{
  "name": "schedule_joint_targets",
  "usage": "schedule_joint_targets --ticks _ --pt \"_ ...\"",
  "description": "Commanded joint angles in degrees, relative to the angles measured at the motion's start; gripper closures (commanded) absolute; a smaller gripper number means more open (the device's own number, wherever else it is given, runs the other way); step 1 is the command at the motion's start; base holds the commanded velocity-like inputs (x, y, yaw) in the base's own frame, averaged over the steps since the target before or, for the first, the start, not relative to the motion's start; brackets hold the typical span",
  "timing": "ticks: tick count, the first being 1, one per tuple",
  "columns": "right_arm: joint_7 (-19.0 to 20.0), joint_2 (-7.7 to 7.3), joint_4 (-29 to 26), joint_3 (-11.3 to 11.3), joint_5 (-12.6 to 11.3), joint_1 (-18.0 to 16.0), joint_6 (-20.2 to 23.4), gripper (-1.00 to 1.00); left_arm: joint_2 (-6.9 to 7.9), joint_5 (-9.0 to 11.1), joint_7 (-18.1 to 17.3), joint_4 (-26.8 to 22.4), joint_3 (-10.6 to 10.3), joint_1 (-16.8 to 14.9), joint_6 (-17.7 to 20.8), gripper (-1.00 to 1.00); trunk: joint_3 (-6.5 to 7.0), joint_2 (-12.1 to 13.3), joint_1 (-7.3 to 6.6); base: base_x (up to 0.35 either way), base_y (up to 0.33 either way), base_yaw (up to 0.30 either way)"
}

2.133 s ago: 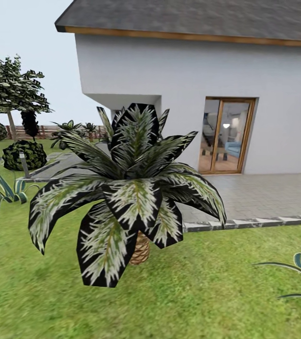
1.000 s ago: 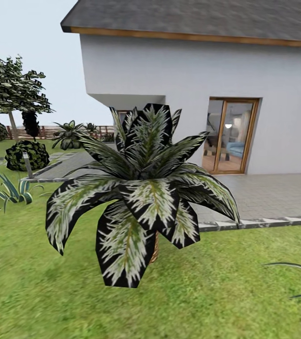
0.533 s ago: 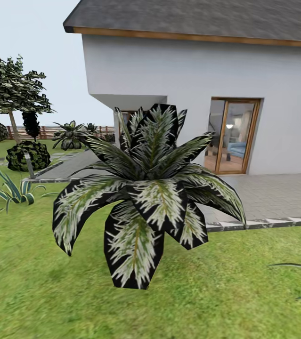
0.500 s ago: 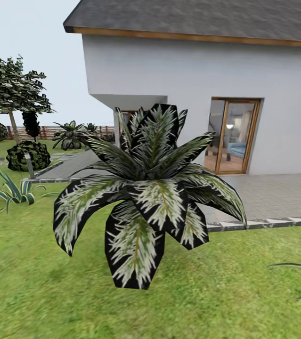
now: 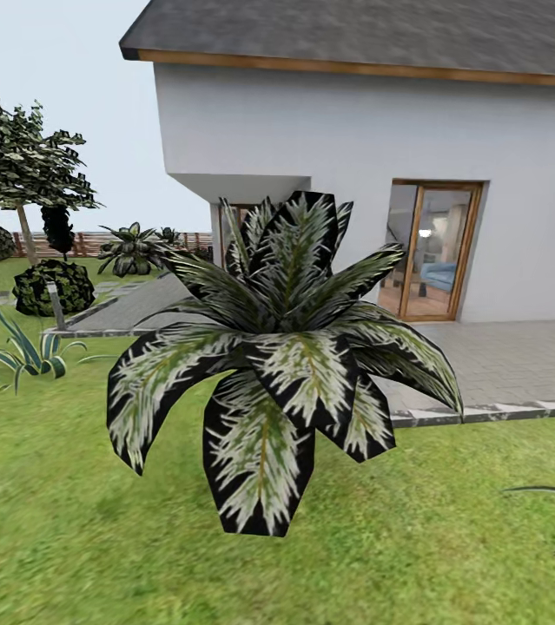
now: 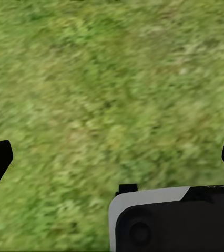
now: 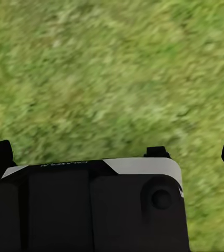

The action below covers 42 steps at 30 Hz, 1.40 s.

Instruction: Take the three Easter eggs out of the wicker basket on the lawn in the garden, then place them on the lawn next to a single tree (choose any tree) so that all three eggs are next to the same tree and none are left in the basket.

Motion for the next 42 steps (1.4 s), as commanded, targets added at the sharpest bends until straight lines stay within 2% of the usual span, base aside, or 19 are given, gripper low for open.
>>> schedule_joint_targets --ticks 1,42 --pt "0.08 0.07 -0.12 -0.31 -0.02 0.01 0.33 -1.0 0.02 -0.02 0.04 0.05 -0.26 -0.02 -0.17 -1.0 -0.02 -0.04 0.03 0.085 0.134 0.0" --pt "0.0 0.1 -0.12 -0.25 -0.02 0.01 0.33 -1.0 0.02 -0.02 0.04 0.05 -0.23 -0.02 -0.17 -1.0 0.73 -0.04 0.03 0.018 0.137 -0.017"
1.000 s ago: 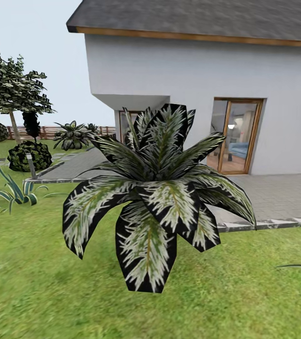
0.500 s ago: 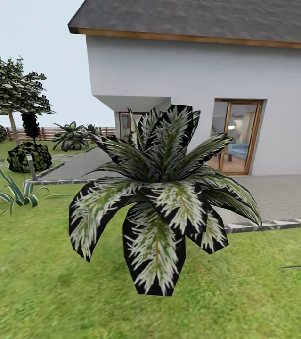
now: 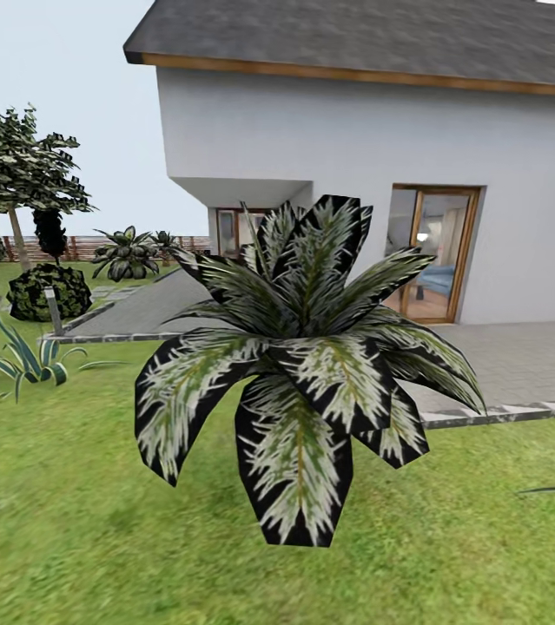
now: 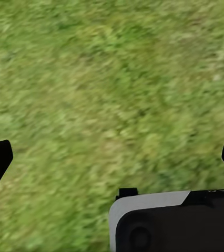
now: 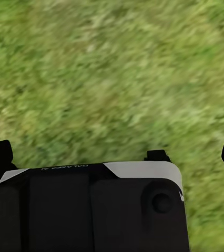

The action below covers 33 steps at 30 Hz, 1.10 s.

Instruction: Take the three Easter eggs out of the wicker basket on the lawn in the garden, then place them on the lawn next to a single tree (choose any tree) so that all three eggs are next to the same tree and none are left in the basket.

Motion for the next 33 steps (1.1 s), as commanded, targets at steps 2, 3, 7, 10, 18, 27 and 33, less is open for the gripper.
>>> schedule_joint_targets --ticks 2,3,7,10,18,27,33 --pt "0.07 0.06 -0.12 -0.31 -0.02 0.01 0.32 -1.0 0.02 -0.02 0.04 0.05 -0.23 -0.02 -0.17 -1.0 -0.03 -0.05 0.02 0.0 0.129 -0.002" --pt "0.07 0.06 -0.12 -0.32 -0.02 0.01 0.32 -1.0 0.02 -0.02 0.04 0.05 -0.23 -0.02 -0.17 -1.0 -0.02 -0.05 0.02 0.0 0.171 -0.001" --pt "0.07 0.06 -0.12 -0.3 -0.02 0.01 0.32 -1.0 0.02 -0.02 0.04 0.05 -0.22 -0.02 -0.17 -1.0 -0.02 -0.05 0.02 0.0 0.172 -0.001" --pt "0.07 0.06 -0.12 -0.31 -0.02 0.01 0.32 -1.0 0.02 -0.02 0.04 0.03 -0.21 -0.02 -0.17 -1.0 -0.02 -0.05 0.02 0.0 0.072 0.0" --pt "0.07 0.06 -0.12 -0.28 -0.02 0.01 0.32 -1.0 0.02 -0.02 0.04 0.05 -0.25 -0.02 -0.18 -1.0 -0.02 -0.05 0.02 0.0 0.114 0.0" --pt "0.07 0.06 -0.12 -0.29 -0.02 0.01 0.32 -1.0 0.02 -0.02 0.04 0.05 -0.29 -0.02 -0.17 -1.0 -0.02 -0.05 0.02 0.0 0.131 0.0" --pt "0.07 0.06 -0.12 -0.28 -0.02 0.01 0.32 -1.0 0.02 -0.02 0.04 0.05 -0.29 -0.02 -0.17 -1.0 -0.02 -0.05 0.02 0.0 0.118 0.0"
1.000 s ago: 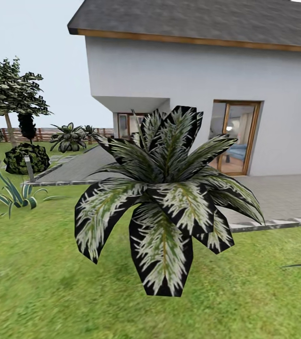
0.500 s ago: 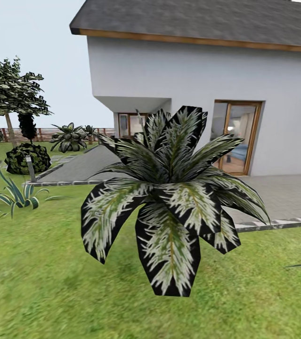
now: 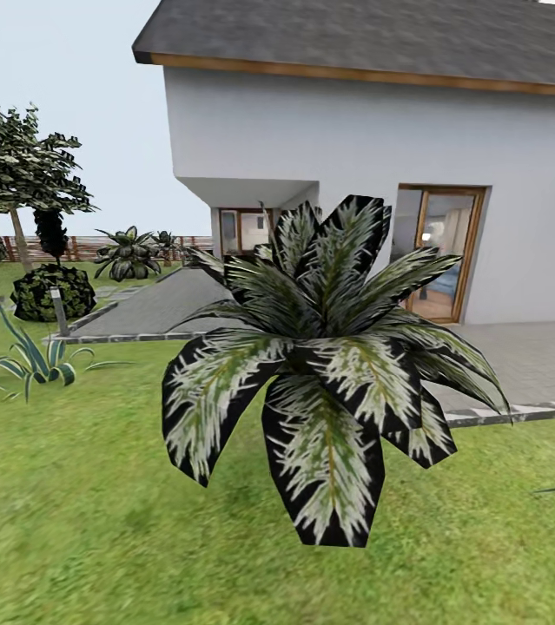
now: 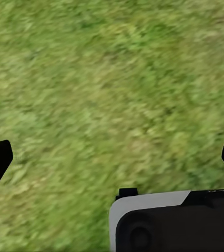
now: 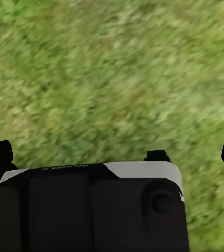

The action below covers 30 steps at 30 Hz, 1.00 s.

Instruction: Take the three Easter eggs out of the wicker basket on the lawn in the garden, then place them on the lawn next to a single tree (choose any tree) so that all three eggs are next to the same tree and none are left in the basket.

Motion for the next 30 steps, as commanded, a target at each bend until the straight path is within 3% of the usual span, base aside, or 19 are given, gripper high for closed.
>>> schedule_joint_targets --ticks 1,30 --pt "0.07 0.06 -0.12 -0.31 -0.02 0.01 0.32 -1.0 0.02 -0.02 0.04 0.05 -0.25 -0.02 -0.17 -1.0 -0.03 -0.05 0.02 0.0 0.162 0.0" --pt "0.07 0.06 -0.12 -0.45 -0.02 0.01 0.15 -1.0 0.02 -0.02 0.04 0.04 -0.22 -0.02 -0.18 -1.0 -0.03 -0.05 0.02 0.0 0.077 0.0"
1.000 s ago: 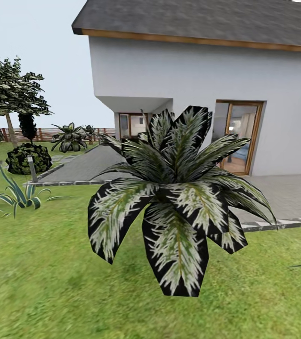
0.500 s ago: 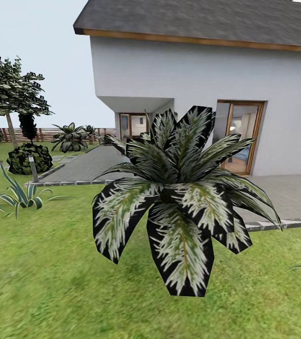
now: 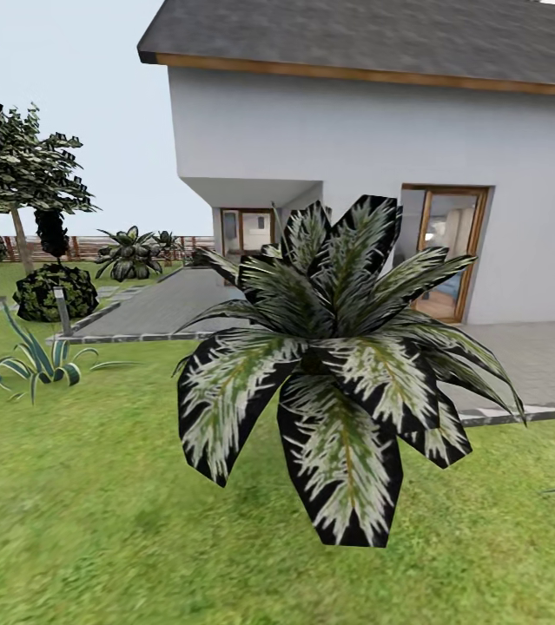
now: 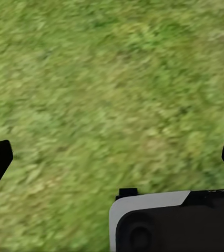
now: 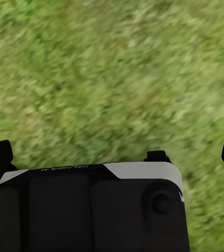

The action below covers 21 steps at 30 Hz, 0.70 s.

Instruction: Take the three Easter eggs out of the wicker basket on the lawn in the garden, then place them on the lawn next to a single tree (choose any tree) so that all three eggs are next to the same tree and none are left in the basket.

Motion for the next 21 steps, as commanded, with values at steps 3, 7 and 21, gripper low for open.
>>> schedule_joint_targets --ticks 3,7,21 --pt "0.03 0.06 -0.12 -0.32 -0.01 0.01 0.32 -1.0 0.02 -0.07 0.04 0.05 -0.23 -0.02 -0.17 -1.0 -0.03 -0.05 0.02 0.0 0.11 0.0" --pt "0.02 0.06 -0.12 -0.38 -0.01 0.01 0.32 -1.0 0.02 -0.11 0.04 0.05 -0.22 -0.02 -0.17 -1.0 -0.03 -0.05 0.02 0.0 0.137 0.0" --pt "-0.02 0.06 -0.12 -0.38 -0.02 0.01 0.32 -1.0 0.02 -0.07 0.04 0.05 -0.24 -0.02 -0.17 -1.0 -0.03 -0.05 0.02 0.0 0.166 0.0"
